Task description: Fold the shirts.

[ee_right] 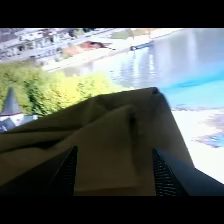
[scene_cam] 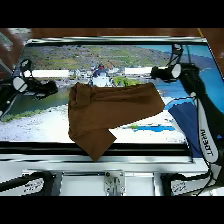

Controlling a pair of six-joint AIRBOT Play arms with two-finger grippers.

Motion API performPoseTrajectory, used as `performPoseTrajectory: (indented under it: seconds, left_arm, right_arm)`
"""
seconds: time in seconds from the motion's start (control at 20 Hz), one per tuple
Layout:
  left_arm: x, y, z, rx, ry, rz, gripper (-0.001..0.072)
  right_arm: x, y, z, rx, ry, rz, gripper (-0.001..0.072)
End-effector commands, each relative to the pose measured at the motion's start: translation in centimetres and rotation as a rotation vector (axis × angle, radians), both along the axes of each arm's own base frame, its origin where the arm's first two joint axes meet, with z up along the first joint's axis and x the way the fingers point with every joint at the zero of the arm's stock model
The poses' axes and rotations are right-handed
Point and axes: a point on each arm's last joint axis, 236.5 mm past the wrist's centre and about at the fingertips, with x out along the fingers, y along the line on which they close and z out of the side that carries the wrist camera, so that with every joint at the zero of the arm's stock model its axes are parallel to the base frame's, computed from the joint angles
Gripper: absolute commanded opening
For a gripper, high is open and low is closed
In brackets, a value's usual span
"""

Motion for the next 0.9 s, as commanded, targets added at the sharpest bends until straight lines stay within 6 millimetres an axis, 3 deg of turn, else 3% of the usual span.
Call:
performPoseTrajectory:
  seconds: [0.0, 0.1, 0.2, 0.3, 0.45, 0.7, 0.85]
  left_arm:
    - [-9.2, 0.8, -0.6, -0.136, 0.311, -0.106, 0.0506]
    - [-14.2, -1.7, -1.6, -0.278, 0.403, -0.169, 0.0688]
    - [-18.3, -3.4, -4.6, -0.345, 0.456, -0.147, 0.0687]
    - [-20.7, -5.1, -7.4, -0.417, 0.466, -0.094, 0.0681]
    - [-21.7, -7.3, -9.8, -0.52, 0.445, -0.054, 0.0666]
    - [-21.3, -7.2, -12.4, -0.495, 0.423, -0.002, 0.0664]
    - [-20.7, -8.0, -13.5, -0.503, 0.427, -0.005, 0.0664]
  right_arm:
    - [-5.0, -5.7, 0.7, -0.027, 0.187, 0.017, 0.0584]
    - [-8.4, -7.1, -0.8, 0.112, 0.322, 0.026, 0.0584]
    - [-10.3, -7.6, -2.3, 0.231, 0.378, 0.023, 0.0584]
    - [-11.1, -8.0, -3.4, 0.292, 0.399, -0.006, 0.0583]
    - [-10.9, -7.9, -4.4, 0.29, 0.389, -0.019, 0.0583]
    - [-8.1, -7.3, -3.7, 0.275, 0.279, -0.032, 0.0583]
    - [-7.7, -6.9, -3.7, 0.3, 0.273, -0.039, 0.0583]
